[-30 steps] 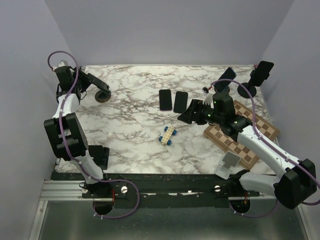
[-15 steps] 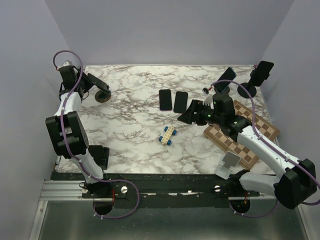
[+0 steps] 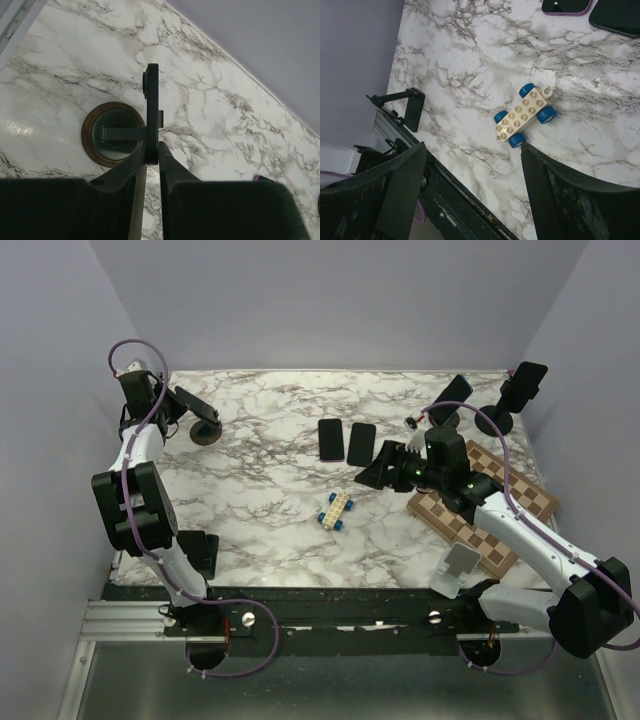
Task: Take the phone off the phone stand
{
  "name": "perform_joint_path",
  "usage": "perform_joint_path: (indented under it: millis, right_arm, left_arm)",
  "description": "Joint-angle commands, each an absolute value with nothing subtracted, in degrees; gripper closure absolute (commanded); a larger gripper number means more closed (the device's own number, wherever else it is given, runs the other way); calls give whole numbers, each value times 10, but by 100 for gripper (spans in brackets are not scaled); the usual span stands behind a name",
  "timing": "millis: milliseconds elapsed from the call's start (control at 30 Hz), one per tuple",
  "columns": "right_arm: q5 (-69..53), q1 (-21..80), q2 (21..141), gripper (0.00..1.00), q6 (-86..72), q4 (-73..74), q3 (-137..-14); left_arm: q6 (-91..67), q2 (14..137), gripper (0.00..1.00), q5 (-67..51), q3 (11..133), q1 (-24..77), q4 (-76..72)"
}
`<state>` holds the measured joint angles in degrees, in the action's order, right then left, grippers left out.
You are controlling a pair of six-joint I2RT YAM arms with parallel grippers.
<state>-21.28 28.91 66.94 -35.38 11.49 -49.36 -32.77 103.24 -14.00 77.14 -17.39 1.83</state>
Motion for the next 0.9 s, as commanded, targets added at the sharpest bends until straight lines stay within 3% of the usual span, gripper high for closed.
perform_joint_path:
  millis: [0, 233, 700, 867]
  right_arm:
    - [-223, 289, 657, 16, -360, 101, -483]
    - [-228, 289, 660, 16, -364, 101, -485]
    - [-225, 289, 653, 16, -374, 91, -483]
    - [-219, 289, 646, 16, -370, 96, -486]
  left_arm:
    - [-317, 1029, 82, -149, 782, -173, 5]
    - [-307, 997, 100, -135, 780, -165, 10]
    - [-235, 872, 100, -58, 788, -84, 69]
    - [-188, 914, 100, -131, 874, -17, 173]
